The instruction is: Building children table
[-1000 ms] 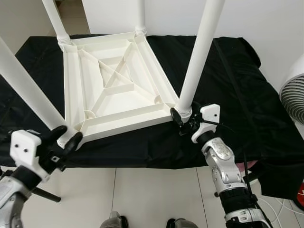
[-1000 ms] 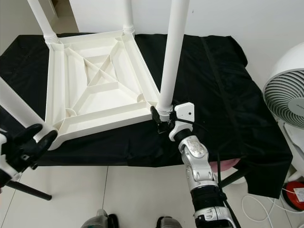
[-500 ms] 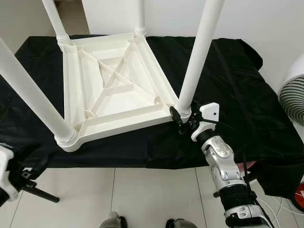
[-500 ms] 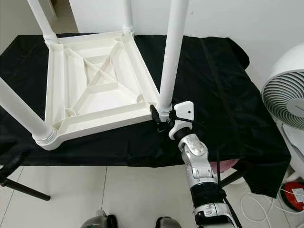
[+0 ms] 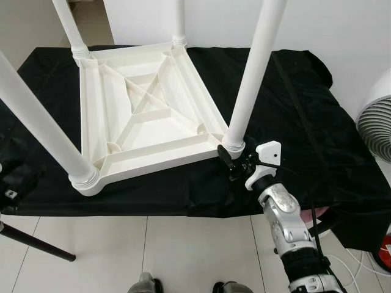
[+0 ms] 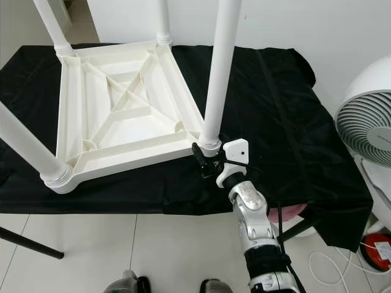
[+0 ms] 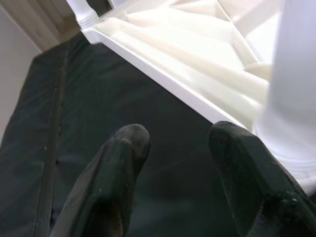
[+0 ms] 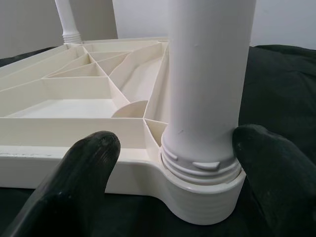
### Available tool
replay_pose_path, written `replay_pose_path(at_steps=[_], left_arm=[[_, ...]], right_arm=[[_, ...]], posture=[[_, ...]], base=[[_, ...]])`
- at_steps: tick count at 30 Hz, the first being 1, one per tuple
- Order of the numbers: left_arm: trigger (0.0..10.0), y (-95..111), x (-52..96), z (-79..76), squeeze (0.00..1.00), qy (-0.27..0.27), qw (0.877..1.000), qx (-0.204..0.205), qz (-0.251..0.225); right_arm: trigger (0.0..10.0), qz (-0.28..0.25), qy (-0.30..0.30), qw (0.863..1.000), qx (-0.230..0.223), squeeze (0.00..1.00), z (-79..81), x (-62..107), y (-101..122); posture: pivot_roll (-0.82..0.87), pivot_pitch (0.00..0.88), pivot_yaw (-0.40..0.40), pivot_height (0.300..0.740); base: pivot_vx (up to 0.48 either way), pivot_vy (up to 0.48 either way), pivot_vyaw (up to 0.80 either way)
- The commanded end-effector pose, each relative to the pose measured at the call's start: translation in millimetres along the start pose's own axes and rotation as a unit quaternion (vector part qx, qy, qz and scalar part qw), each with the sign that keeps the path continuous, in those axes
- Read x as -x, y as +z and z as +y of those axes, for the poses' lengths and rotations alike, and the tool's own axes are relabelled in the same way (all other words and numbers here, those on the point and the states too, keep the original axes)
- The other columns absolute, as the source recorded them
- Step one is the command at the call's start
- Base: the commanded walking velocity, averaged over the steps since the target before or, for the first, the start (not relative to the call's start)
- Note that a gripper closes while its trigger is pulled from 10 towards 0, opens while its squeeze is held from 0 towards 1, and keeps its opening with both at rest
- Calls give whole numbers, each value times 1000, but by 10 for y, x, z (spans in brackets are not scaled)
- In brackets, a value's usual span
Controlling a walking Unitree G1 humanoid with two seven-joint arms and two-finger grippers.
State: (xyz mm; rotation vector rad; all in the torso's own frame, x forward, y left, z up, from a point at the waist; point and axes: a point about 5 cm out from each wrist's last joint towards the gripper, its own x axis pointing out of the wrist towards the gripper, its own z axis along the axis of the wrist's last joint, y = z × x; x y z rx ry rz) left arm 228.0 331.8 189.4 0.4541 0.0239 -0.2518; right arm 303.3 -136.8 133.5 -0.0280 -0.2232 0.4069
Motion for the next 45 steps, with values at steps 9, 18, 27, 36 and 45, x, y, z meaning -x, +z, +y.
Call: replay_pose_path(at_steps=[9, 18, 27, 36, 45], left_arm=[[10000, 82, -377, 0, 0, 58, 997, -22, -34], [10000, 279, -582, -254, 0, 38, 995, -2, -95], [10000, 419, -624, -665, 0, -3, 994, 3, -113], [10000, 517, -650, -873, 0, -6, 992, 20, -128], [10000, 738, -713, -1193, 0, -32, 986, 51, -158]], right_arm=[[10000, 15, -20, 1000, -5, 0, 27, 125, -52], [10000, 18, -28, 999, -7, 0, 28, 143, -55], [10000, 14, -30, 999, -8, 0, 26, 75, -22], [10000, 21, -73, 997, -11, 0, 29, -41, -38], [10000, 69, -163, 984, -7, 0, 70, -275, -162]], posture=[[3, 117, 61, 740], [-4, 122, 57, 740], [-2, 124, 56, 740], [9, 124, 50, 740], [22, 118, 47, 740]], base=[[0, 0, 0], [0, 0, 0], [0, 0, 0], [0, 0, 0], [0, 0, 0]])
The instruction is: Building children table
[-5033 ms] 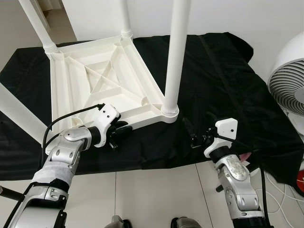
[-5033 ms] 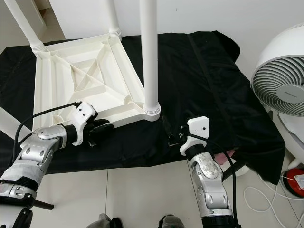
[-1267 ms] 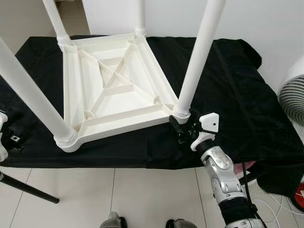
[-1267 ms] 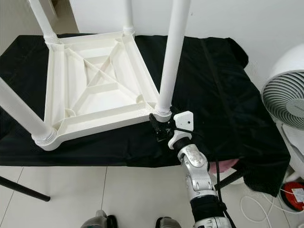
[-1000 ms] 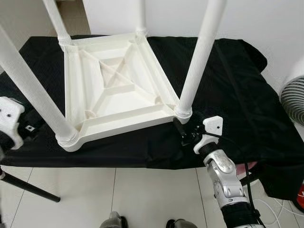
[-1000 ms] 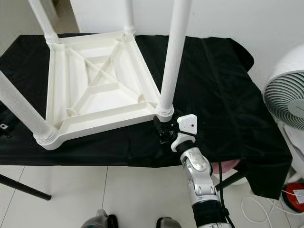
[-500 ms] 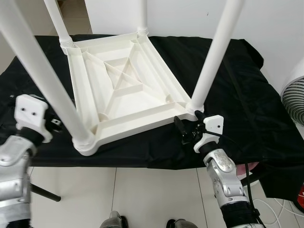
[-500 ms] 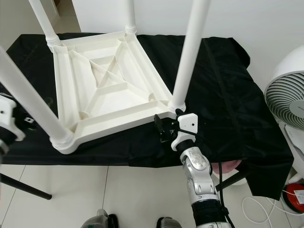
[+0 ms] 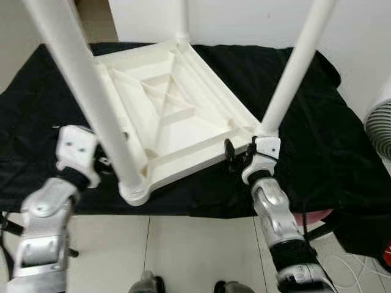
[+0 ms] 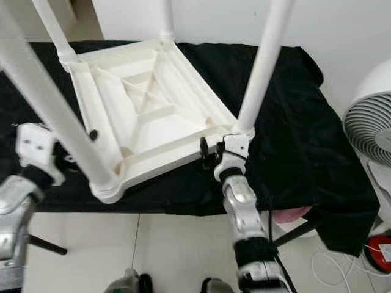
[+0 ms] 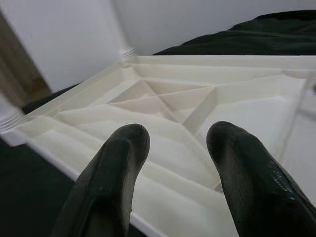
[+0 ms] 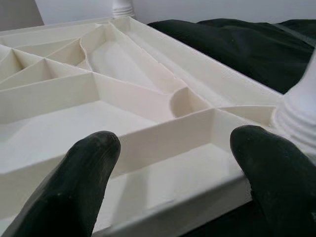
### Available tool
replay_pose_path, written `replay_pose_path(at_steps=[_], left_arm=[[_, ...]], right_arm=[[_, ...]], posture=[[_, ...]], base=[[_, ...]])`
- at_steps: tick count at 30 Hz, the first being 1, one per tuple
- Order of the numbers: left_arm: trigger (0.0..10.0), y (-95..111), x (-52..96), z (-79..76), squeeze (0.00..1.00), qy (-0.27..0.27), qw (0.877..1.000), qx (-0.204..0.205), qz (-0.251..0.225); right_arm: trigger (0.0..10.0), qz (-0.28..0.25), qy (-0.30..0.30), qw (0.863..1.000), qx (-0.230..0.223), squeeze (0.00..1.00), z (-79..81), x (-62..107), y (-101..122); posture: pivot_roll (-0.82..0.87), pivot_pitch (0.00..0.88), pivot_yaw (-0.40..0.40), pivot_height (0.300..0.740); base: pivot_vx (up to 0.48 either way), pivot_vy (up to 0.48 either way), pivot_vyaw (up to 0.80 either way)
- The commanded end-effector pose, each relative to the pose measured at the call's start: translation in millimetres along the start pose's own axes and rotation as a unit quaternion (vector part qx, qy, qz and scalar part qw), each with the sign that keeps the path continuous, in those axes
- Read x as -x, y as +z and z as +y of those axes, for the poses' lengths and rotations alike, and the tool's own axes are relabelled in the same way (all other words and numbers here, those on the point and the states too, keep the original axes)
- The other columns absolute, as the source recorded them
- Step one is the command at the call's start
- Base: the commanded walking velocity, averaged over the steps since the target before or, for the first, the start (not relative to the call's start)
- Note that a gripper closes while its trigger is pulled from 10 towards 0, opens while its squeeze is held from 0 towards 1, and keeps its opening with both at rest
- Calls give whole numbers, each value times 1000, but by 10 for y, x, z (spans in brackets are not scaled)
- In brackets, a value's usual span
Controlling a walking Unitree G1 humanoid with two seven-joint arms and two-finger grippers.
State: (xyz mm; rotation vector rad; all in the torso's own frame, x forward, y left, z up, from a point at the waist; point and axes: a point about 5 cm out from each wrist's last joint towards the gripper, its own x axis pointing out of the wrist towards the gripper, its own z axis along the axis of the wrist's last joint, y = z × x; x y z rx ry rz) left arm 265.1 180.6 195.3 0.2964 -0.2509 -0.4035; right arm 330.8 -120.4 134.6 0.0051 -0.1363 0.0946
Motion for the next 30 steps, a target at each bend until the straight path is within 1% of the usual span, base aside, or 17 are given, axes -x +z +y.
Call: replay_pose_path(at_steps=[1, 2, 3, 4, 6, 9, 10, 13, 18, 20, 22, 23, 25, 26, 28, 30], left_arm=[[10000, 41, -28, -16, 0, 9, 1000, -5, -3], [10000, 41, -28, -16, 0, 9, 1000, -5, -3], [10000, 48, -46, -37, 0, 6, 1000, -4, -7], [10000, 50, -46, -40, 0, 5, 1000, -4, -7], [10000, 52, -48, -36, 0, 4, 1000, -5, -7], [10000, 61, -47, -35, 0, 6, 1000, -4, -4], [10000, 68, -45, -37, 0, 7, 1000, -4, -3], [10000, 95, -52, -44, 0, 10, 1000, -2, -4], [10000, 138, -70, -80, 0, 13, 1000, 9, -10], [10000, 150, -80, -97, 0, 12, 1000, 10, -10], [10000, 150, -80, -97, 0, 12, 1000, 10, -10], [10000, 159, -86, -100, 0, 13, 1000, 12, -11], [10000, 193, -112, -155, 0, 8, 1000, 20, -19], [10000, 193, -112, -155, 0, 8, 1000, 20, -19], [10000, 241, -148, -241, 0, 0, 999, 30, -28], [10000, 258, -157, -266, 0, -2, 999, 31, -31]], right_arm=[[10000, 25, -11, 1000, 5, 0, 49, 35, -114], [10000, 25, -11, 1000, 5, 0, 49, 35, -114], [10000, 13, -19, 1000, -3, 0, 122, 62, -101], [10000, 7, -24, 1000, -6, 0, 134, 73, -93], [10000, 2, -32, 999, -9, 0, 134, 86, -86], [10000, 9, -52, 998, -21, 0, 125, 96, -107], [10000, 17, -51, 998, -31, 0, 137, 93, -124], [10000, 13, -47, 998, -36, 0, 143, 62, -92], [10000, 1, -49, 998, -35, 0, 109, 34, -38], [10000, -7, -53, 998, -31, 0, 57, 21, 0], [10000, -7, -53, 998, -31, 0, 57, 21, 0], [10000, -9, -58, 998, -31, 0, 27, 14, 12], [10000, -13, -78, 997, -27, 0, -39, -17, 43], [10000, -13, -78, 997, -27, 0, -39, -17, 43], [10000, -16, -87, 996, -32, 0, -64, -76, 82], [10000, -17, -89, 995, -36, 0, -69, -95, 94]], posture=[[22, 118, 47, 740], [22, 118, 47, 740], [28, 111, 42, 740], [28, 111, 42, 740], [28, 111, 42, 740], [24, 110, 44, 740], [23, 111, 46, 740], [23, 111, 46, 740], [12, 116, 54, 740], [1, 117, 59, 740], [1, 117, 59, 740], [1, 117, 59, 740], [1, 117, 59, 740], [1, 117, 59, 740], [1, 117, 59, 740], [1, 117, 59, 740]], base=[[0, 0, 0], [0, 0, 0], [0, 0, 0], [0, 0, 0], [0, 0, 0], [0, 0, 0], [0, 0, 0], [0, 0, 0], [0, 0, 0], [0, 0, 0], [0, 0, 0], [0, 0, 0], [0, 0, 0], [0, 0, 0], [0, 0, 0], [0, 0, 0]])
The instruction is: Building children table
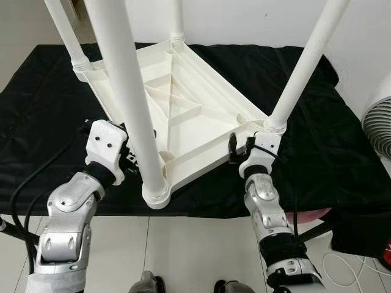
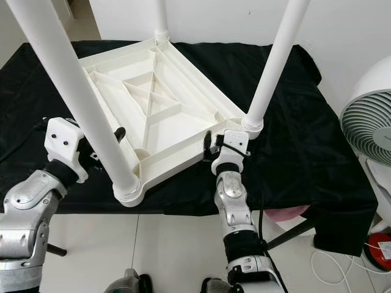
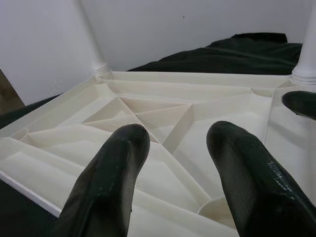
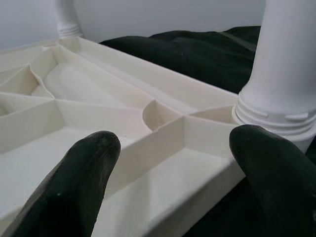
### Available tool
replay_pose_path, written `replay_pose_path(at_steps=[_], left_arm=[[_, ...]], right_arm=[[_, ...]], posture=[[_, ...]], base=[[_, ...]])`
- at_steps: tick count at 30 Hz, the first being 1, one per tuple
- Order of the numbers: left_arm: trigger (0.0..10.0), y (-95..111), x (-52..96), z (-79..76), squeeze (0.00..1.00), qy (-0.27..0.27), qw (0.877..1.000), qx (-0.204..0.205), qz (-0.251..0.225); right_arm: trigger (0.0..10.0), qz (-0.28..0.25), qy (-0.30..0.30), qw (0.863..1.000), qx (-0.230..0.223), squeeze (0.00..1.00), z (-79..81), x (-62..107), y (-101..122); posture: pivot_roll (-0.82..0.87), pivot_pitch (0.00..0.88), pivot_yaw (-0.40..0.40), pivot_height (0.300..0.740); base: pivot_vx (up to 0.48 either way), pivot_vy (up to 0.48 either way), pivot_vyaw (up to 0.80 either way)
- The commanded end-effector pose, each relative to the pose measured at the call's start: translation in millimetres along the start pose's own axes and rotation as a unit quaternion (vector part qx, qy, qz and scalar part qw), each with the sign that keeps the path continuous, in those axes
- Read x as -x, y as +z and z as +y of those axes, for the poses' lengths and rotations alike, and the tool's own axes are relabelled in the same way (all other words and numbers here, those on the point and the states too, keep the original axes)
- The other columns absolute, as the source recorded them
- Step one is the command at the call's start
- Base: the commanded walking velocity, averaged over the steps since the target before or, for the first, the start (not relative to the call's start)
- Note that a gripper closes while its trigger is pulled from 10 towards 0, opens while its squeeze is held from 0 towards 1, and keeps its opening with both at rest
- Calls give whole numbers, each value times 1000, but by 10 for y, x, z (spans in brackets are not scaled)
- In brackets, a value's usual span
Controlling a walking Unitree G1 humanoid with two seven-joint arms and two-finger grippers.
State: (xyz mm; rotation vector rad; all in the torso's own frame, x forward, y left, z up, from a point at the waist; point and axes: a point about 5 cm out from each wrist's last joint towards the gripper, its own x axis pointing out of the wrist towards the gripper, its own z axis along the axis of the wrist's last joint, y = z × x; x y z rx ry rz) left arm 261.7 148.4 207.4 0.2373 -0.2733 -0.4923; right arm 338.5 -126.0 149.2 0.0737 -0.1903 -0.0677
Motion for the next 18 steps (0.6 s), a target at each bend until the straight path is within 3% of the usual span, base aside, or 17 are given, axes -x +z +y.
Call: replay_pose_path(at_steps=[1, 12, 18], left_arm=[[10000, 79, -56, -38, 0, 34, 999, 4, -13], [10000, 203, -129, -196, 0, 16, 999, 24, -31], [10000, 128, -80, -235, 0, 22, 998, 50, -25]], right_arm=[[10000, 10, -6, 1000, -7, 0, -4, -40, -26], [10000, 4, 2, 1000, 8, 0, -28, -270, 52], [10000, -10, 7, 1000, 8, 0, -41, -309, 117]], posture=[[-15, 115, 65, 740], [-7, 110, 69, 740], [-12, 108, 76, 740]], base=[[0, 0, 0], [0, 0, 0], [0, 0, 0]])
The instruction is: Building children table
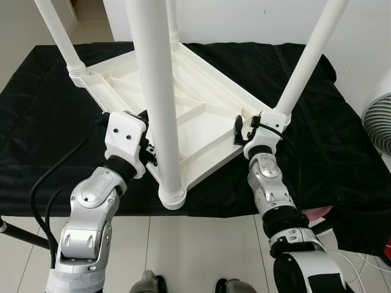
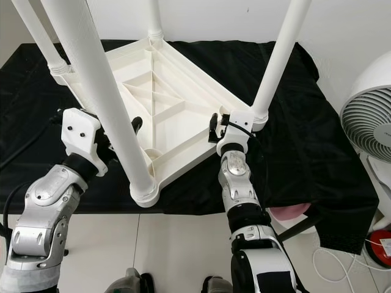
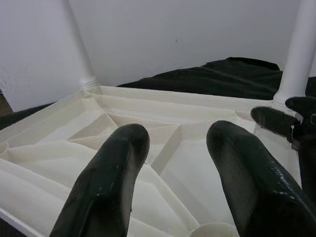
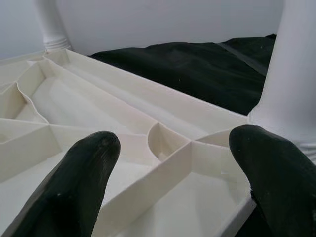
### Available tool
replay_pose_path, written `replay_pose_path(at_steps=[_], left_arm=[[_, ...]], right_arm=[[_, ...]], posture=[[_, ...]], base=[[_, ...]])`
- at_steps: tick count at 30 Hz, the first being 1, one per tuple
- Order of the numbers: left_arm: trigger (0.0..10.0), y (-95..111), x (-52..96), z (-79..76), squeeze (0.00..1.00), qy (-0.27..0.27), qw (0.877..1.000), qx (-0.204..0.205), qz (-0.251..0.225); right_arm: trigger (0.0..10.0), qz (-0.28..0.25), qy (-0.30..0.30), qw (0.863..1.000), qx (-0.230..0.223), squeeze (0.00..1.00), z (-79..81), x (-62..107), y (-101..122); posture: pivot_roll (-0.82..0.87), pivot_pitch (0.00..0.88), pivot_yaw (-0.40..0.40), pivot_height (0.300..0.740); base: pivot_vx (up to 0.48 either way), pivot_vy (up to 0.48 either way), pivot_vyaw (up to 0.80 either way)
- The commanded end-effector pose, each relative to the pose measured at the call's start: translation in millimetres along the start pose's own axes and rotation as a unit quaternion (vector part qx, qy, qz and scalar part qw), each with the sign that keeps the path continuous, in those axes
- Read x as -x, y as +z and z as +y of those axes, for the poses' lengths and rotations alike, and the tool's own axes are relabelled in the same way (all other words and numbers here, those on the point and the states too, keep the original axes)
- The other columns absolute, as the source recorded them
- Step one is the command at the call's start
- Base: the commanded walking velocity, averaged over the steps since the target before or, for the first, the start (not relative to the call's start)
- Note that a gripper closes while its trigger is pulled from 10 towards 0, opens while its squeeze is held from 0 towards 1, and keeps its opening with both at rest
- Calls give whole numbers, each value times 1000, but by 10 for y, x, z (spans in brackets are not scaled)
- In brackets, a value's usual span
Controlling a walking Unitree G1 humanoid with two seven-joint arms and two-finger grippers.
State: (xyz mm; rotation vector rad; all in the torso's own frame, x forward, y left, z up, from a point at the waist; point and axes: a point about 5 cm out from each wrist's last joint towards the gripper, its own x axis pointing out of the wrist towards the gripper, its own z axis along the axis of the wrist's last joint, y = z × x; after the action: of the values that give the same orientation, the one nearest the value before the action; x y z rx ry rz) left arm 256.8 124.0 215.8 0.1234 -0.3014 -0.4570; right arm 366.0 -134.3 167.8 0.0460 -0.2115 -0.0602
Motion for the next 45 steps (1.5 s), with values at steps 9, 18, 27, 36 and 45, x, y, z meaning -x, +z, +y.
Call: replay_pose_path(at_steps=[9, 18, 27, 36, 45], left_arm=[[10000, -235, 101, -103, 0, -63, 998, 2, 25], [10000, -362, 110, -13, 0, -145, 989, -15, 26], [10000, -411, 169, 118, 0, -201, 979, -37, 13], [10000, -599, 101, 319, 1000, -197, 979, -37, 45], [10000, -335, 56, 55, 780, -222, 975, -16, -18]], right_arm=[[10000, -38, 35, 998, -24, 0, 42, 58, 48], [10000, -45, 66, 997, -17, 0, -51, 276, 15], [10000, -35, 93, 995, -12, 0, -207, 493, -32], [10000, -21, 124, 992, -4, 0, -244, 735, -66], [10000, -18, 104, 994, 5, 0, -391, 788, -23]], posture=[[-12, 101, 73, 740], [-26, 97, 71, 740], [-63, 94, 80, 740], [-88, 101, 93, 740], [-95, 123, 108, 740]], base=[[0, 0, 0], [0, 0, 0], [0, 0, 0], [0, 0, 0], [0, 0, 0]])
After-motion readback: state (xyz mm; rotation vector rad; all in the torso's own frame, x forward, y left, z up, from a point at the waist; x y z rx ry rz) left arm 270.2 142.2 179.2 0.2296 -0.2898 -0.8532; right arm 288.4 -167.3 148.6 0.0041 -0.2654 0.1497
